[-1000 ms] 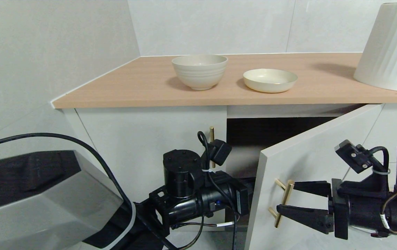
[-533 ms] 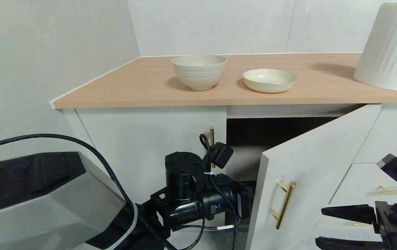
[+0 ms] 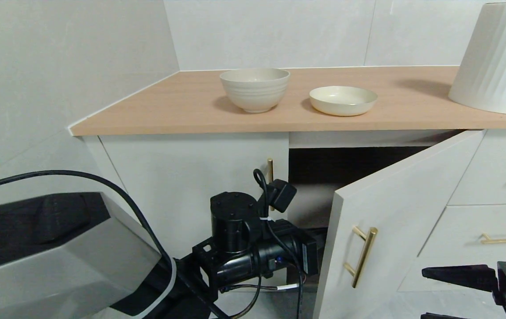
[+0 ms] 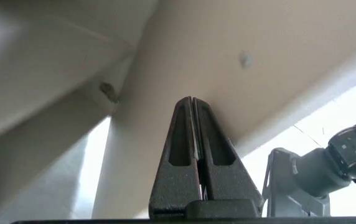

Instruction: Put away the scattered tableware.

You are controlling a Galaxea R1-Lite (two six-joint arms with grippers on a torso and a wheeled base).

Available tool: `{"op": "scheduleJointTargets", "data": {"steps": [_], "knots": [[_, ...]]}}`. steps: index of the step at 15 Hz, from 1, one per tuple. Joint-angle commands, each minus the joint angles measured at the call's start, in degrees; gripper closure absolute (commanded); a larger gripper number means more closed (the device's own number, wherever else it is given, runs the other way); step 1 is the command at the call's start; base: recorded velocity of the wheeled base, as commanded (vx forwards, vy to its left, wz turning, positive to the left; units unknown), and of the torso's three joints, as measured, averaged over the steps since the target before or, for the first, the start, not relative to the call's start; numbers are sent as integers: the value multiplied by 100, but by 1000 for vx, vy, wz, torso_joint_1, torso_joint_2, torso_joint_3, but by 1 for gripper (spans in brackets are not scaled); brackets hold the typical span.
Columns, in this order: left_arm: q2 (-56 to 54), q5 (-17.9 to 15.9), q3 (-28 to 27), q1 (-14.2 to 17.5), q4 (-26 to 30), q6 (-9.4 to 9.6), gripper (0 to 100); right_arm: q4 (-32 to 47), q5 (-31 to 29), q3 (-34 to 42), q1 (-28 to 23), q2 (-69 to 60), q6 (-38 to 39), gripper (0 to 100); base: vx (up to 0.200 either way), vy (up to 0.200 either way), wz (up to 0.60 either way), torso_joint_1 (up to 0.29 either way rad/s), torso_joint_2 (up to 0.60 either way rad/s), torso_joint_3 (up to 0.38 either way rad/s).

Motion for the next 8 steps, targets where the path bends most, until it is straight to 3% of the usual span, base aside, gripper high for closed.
{"op": "scheduleJointTargets", "data": {"steps": [1, 5, 8], "knots": [[35, -16, -19, -7, 3, -2, 100, -1, 9, 37, 2, 10, -3, 0, -200, 0, 0, 2, 2, 12], [210, -25, -283, -7, 30, -10, 100, -1, 9, 54, 2, -7, -3, 0, 0, 0, 0, 0, 0, 0], [377, -16, -845, -7, 495, -10, 100, -10, 9, 81, 2, -16, -12, 0, 0, 0, 0, 0, 0, 0]]}}
